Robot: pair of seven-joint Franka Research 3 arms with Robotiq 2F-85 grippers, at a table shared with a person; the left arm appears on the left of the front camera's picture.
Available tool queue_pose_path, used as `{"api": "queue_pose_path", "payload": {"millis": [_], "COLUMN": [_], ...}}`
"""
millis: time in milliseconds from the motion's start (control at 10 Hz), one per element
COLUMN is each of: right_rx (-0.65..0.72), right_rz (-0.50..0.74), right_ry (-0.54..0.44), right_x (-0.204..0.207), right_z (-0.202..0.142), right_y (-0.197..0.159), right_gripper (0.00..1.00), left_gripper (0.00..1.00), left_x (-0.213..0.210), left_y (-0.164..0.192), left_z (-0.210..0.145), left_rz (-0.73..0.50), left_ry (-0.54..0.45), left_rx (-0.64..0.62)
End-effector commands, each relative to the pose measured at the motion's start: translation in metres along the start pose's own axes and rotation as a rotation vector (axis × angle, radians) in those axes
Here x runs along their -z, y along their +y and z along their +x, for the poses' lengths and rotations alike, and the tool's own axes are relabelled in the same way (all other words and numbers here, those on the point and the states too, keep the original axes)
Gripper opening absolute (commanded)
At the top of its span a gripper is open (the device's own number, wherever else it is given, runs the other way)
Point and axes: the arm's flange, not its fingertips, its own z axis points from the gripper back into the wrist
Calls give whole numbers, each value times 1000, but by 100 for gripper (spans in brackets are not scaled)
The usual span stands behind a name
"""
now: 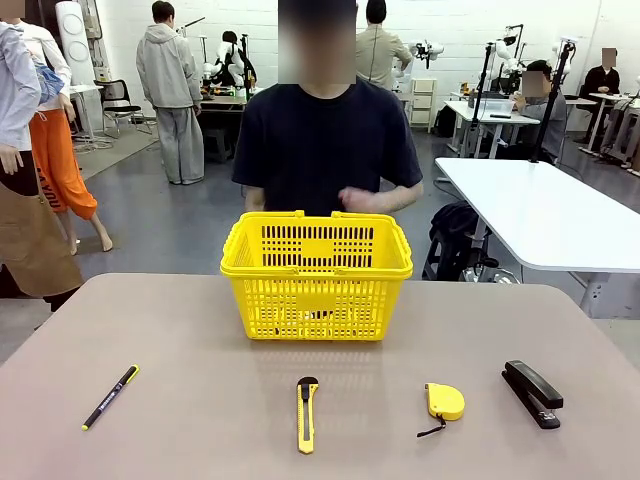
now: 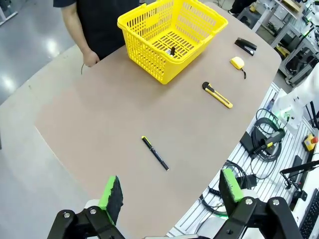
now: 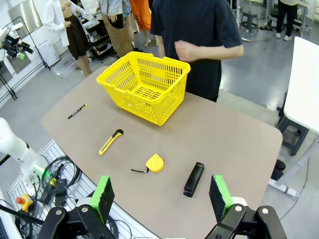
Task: Place the items the person wants into the basket.
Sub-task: Pick up the item the person points to and place it in the Market Basket.
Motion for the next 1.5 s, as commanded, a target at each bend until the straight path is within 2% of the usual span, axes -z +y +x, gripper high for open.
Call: {"api": "queue_pose_path", "payload": {"millis": [0,1400], "right_rx": [9,9], "right_rz": [-5,-5], "right_ry": [15,15], "right_x": [1,1], "right_z": [0,0], "right_y": [0,0], "right_gripper": [100,100], "left_gripper": [100,100], "left_x": [1,1], "left_y": [1,1], "left_z": [0,0], "left_rz": [-1,-1], "left_ry": [1,1], "left_rx": [-2,-2]}}
